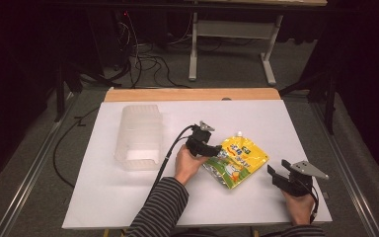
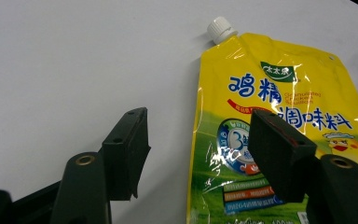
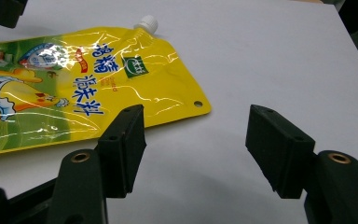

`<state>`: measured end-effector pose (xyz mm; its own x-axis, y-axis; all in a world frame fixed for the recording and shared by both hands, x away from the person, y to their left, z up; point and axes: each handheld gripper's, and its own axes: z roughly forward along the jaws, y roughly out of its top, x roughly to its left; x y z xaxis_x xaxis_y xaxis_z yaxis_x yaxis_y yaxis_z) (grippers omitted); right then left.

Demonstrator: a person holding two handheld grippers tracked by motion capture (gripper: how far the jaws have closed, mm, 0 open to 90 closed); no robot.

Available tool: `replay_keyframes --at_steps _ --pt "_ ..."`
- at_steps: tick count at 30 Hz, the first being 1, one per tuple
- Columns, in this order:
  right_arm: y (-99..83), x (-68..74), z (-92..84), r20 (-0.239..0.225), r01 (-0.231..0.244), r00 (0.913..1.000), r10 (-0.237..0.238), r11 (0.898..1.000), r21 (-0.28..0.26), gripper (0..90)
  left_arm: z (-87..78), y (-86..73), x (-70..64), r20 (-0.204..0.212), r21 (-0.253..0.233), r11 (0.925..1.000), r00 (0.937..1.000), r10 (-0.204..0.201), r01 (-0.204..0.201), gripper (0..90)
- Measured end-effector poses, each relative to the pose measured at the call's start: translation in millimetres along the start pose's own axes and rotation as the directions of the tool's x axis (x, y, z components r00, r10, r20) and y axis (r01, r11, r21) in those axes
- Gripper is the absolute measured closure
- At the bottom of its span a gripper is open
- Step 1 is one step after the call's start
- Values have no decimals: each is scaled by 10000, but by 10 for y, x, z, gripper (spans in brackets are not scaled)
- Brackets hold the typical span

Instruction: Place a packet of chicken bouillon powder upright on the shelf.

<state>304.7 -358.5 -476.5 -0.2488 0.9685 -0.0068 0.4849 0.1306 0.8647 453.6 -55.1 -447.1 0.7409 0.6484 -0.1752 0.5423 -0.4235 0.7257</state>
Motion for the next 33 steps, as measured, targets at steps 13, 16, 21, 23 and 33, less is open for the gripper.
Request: replay_keyframes --at_steps 13,16,21,23,33 --pt "0 5 0 -9 97 10000 -97 10000 0 380 228 27 -56 246 572 9983 9996 134 -148 380" --pt "1 4 3 -36 127 9999 -127 9999 11 380 262 22 -51 338 647 9978 9994 118 -140 381" --pt "2 3 5 -54 101 9999 -101 9999 33 380 363 22 -54 437 1039 9944 9989 166 -211 380" --pt "1 0 2 -55 89 9999 -89 10000 4 380 368 26 -72 331 1106 9934 9991 282 -317 381" --pt "2 3 6 -93 84 9999 -83 9999 70 379 384 89 -159 296 1732 9774 9926 1181 -1214 514"
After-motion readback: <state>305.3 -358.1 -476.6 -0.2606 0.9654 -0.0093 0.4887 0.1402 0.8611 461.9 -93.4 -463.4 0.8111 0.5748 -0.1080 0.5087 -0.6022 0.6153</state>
